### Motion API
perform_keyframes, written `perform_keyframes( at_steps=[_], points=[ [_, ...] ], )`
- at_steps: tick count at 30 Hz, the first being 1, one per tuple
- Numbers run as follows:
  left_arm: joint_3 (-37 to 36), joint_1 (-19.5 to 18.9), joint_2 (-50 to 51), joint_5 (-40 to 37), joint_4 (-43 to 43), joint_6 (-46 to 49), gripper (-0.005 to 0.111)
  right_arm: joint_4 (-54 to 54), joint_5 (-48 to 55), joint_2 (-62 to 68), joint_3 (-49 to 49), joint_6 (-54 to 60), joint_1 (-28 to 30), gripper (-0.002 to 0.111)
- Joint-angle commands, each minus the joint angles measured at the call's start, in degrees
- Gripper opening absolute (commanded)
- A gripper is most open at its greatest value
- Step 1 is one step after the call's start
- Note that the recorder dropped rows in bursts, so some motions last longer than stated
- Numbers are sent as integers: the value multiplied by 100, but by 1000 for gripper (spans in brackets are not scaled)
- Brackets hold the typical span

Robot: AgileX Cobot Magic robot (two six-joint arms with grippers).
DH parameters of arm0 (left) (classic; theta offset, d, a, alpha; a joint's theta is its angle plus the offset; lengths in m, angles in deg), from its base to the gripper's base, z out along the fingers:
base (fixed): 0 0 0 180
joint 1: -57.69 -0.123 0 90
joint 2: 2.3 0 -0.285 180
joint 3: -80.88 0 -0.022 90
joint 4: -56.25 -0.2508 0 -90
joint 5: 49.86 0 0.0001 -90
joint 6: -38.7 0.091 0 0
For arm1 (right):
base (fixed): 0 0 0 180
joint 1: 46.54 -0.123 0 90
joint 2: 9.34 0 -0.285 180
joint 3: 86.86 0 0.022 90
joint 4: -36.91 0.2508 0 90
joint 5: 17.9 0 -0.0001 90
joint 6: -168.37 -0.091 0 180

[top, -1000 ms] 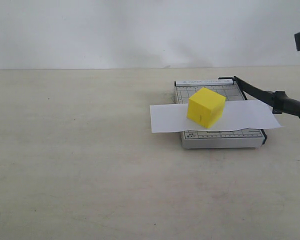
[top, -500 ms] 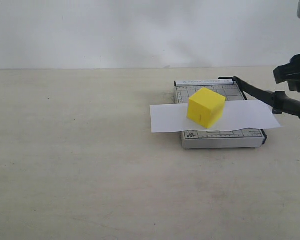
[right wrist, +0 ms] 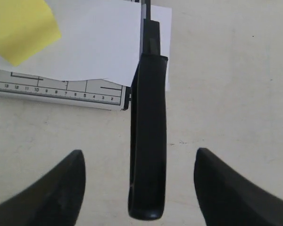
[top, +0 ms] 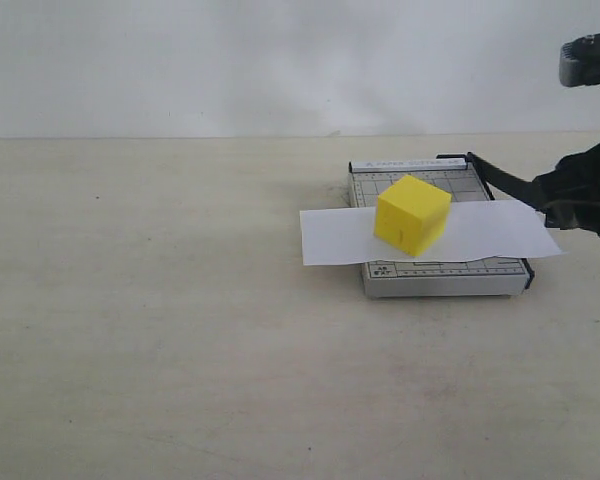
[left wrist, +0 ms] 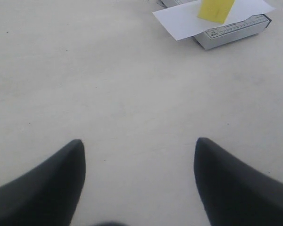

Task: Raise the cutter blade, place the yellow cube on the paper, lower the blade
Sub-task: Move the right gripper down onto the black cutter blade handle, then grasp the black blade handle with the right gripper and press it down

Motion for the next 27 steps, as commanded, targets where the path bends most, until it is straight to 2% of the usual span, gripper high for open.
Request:
perform_keyframes(
  at_steps=[1, 14, 19, 25, 27],
  points=[
    [-34, -5, -31, 49, 21, -48, 63, -72, -48, 79, -14, 87, 0, 64],
    [-34, -5, -31, 49, 21, -48, 63, -267, -185, 308, -14, 87, 0, 62],
    [-34, -5, -31, 49, 21, -48, 63, -291, -185, 308, -14, 87, 0, 51],
    [-34, -5, -31, 49, 21, -48, 63, -303, -185, 308, -14, 87, 0, 51],
    [-34, -5, -31, 49, 21, -48, 63, -303, -185, 308, -14, 87, 0, 43]
  ],
)
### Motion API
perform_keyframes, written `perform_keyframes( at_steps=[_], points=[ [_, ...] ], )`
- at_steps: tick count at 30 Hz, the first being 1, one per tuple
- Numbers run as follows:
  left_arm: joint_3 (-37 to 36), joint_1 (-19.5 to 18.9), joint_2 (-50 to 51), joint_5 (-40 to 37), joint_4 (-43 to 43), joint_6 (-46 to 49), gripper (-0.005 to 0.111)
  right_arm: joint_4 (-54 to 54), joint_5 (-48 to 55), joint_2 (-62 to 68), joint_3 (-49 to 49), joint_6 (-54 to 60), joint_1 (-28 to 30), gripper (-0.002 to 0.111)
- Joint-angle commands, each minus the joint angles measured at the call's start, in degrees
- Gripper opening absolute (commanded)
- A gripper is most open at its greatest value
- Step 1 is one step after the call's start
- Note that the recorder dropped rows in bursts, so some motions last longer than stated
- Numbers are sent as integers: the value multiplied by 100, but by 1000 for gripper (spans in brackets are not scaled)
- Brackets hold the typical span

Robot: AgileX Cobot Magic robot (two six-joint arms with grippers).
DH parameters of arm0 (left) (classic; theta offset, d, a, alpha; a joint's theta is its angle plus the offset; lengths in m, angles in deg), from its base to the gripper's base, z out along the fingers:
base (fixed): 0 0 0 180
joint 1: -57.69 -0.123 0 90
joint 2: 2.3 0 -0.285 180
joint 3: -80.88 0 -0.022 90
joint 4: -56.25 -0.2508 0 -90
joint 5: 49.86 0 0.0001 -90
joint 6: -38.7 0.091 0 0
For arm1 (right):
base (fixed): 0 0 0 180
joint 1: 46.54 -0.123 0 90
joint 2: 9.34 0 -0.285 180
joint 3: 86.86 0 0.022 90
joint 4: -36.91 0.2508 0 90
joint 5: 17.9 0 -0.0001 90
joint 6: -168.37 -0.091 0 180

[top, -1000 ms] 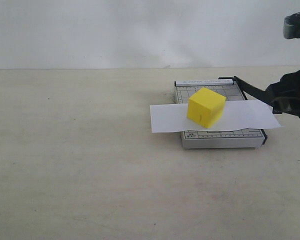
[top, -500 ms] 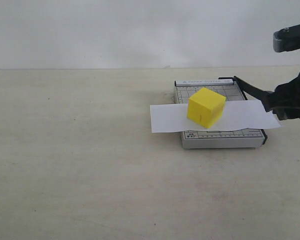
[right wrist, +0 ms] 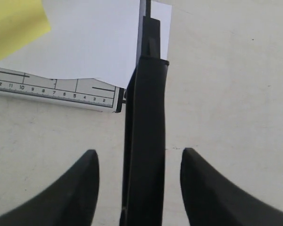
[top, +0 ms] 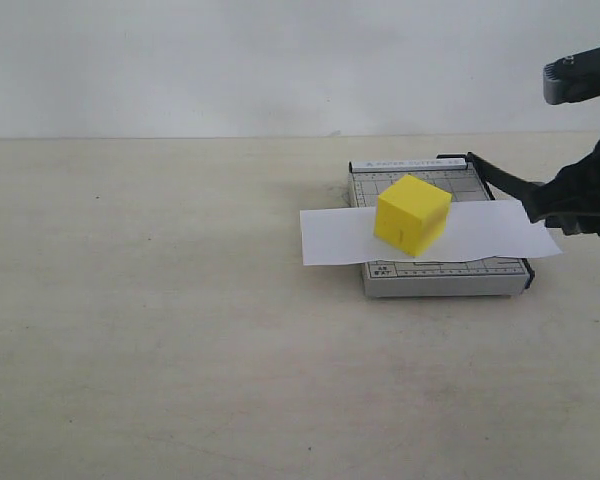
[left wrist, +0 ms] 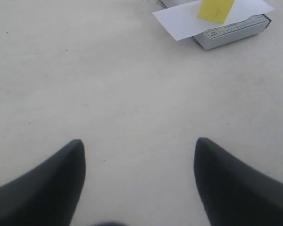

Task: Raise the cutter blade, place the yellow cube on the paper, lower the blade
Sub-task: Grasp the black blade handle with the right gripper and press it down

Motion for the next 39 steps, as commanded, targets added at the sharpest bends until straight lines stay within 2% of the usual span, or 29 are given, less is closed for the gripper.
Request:
perform_keyframes(
  at_steps=[1, 4, 8, 20, 31, 39],
  points=[
    [-34, -5, -31, 49, 21, -48, 63, -57, -13, -1, -14, 41, 0, 37],
    [-34, -5, -31, 49, 21, -48, 63, -57, -34, -1, -14, 41, 0, 18],
    [-34, -5, -31, 49, 21, -48, 63, -57, -86, -1, -14, 41, 0, 7],
    [-34, -5, -31, 49, 21, -48, 63, -118, -99, -11, 2, 41, 0, 7],
    [-34, -5, -31, 49, 21, -48, 63, -230, 107, -11, 738, 57, 0, 7],
    [-34, -5, -31, 49, 21, -48, 63, -331, 190, -11, 779, 121, 0, 7]
  ],
)
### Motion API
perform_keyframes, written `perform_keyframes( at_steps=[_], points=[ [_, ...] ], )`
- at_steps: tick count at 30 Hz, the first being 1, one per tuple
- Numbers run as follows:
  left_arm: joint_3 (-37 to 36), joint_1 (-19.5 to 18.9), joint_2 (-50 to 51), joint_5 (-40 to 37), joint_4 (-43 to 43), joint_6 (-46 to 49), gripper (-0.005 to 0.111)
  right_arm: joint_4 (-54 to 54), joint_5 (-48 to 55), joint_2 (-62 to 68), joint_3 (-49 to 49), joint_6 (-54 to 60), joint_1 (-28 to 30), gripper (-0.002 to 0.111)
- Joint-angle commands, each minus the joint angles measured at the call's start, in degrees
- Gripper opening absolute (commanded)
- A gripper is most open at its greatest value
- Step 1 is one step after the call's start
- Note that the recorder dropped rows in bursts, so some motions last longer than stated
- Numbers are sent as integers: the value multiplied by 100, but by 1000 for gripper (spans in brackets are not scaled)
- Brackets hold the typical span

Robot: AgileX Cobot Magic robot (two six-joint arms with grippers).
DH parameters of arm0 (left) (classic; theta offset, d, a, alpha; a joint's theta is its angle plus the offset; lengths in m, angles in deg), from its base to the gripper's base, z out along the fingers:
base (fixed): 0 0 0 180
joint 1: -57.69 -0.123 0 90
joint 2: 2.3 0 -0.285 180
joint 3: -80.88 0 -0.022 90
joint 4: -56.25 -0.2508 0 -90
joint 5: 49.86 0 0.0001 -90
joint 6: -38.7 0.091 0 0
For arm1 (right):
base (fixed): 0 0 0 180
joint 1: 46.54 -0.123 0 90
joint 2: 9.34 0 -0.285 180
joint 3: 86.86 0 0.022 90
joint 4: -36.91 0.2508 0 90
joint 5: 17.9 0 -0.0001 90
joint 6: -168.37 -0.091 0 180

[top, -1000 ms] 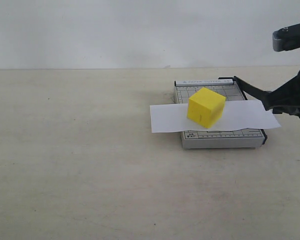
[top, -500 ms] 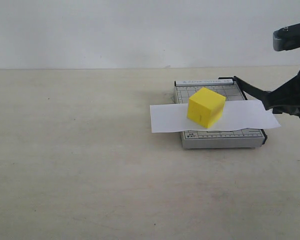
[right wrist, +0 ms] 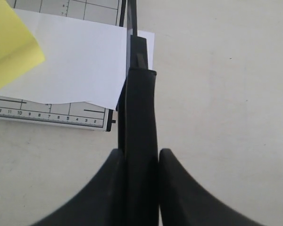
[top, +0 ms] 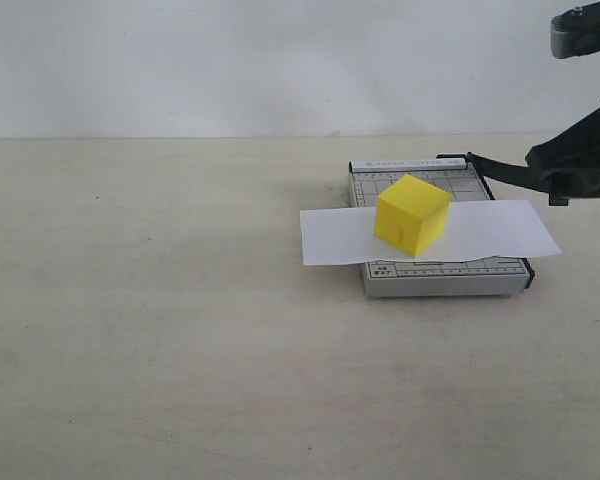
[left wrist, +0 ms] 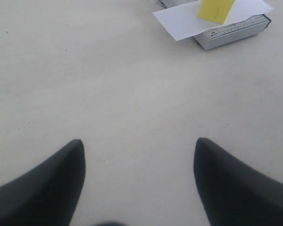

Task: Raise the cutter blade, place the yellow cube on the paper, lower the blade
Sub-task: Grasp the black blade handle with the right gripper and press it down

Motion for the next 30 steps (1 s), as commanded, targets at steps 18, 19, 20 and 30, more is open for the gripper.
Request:
perform_keyframes(
  at_steps=[18, 19, 20, 30],
  points=[
    [-34, -5, -31, 49, 11, -48, 63, 224, -607, -66, -772, 59, 0, 7],
    [-34, -5, -31, 49, 11, -48, 63, 231, -640, -66, -804, 59, 0, 7],
    [-34, -5, -31, 49, 11, -48, 63, 276, -701, -66, -911, 59, 0, 7],
    [-34, -5, -31, 49, 11, -48, 63, 558, -1500, -66, -2014, 49, 0, 7]
  ],
)
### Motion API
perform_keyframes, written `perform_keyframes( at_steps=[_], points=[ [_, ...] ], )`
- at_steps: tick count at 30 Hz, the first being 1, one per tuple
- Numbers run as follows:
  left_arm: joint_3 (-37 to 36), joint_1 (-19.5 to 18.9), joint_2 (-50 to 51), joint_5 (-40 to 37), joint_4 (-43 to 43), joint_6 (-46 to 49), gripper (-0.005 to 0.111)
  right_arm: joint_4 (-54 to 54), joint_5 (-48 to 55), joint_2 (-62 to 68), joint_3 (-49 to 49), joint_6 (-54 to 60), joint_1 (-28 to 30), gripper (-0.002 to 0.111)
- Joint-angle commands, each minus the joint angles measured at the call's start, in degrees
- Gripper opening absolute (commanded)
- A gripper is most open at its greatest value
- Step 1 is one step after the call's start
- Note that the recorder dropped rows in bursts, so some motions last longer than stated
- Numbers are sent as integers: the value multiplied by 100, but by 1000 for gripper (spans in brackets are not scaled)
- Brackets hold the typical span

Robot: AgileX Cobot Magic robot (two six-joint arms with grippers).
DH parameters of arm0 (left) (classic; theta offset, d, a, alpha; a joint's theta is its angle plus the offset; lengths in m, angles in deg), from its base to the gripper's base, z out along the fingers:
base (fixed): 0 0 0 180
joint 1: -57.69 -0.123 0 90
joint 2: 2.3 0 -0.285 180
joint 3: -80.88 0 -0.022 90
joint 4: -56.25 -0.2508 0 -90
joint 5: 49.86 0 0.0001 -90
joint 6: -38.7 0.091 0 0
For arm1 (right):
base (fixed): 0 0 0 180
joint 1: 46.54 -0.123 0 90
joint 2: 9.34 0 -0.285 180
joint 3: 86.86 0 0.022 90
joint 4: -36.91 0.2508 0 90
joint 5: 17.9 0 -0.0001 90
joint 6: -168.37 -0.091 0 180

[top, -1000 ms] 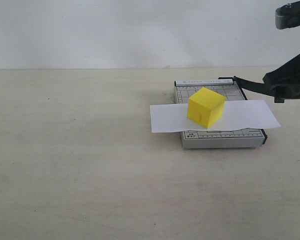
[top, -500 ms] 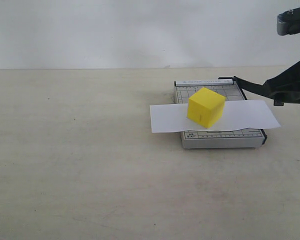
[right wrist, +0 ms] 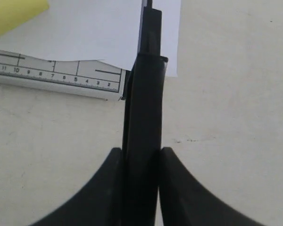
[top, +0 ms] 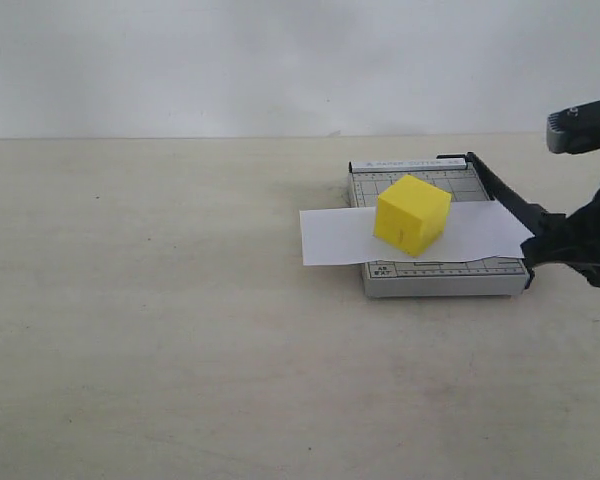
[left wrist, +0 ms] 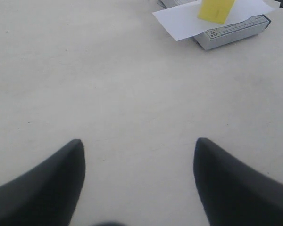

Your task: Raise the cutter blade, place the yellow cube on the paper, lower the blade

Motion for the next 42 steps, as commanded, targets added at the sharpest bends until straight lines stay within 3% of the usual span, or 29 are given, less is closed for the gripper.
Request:
perform_keyframes(
  at_steps=[1, 25, 42],
  points=[
    [-34, -5, -31, 49, 11, -48, 63, 362, -141, 78, -463, 134, -21, 7],
    [-34, -5, -31, 49, 11, -48, 63, 362, -955, 78, -1653, -42, -21, 7],
    [-34, -5, -31, 38, 104, -48, 63, 394, -973, 78, -1709, -83, -21, 7]
  ],
)
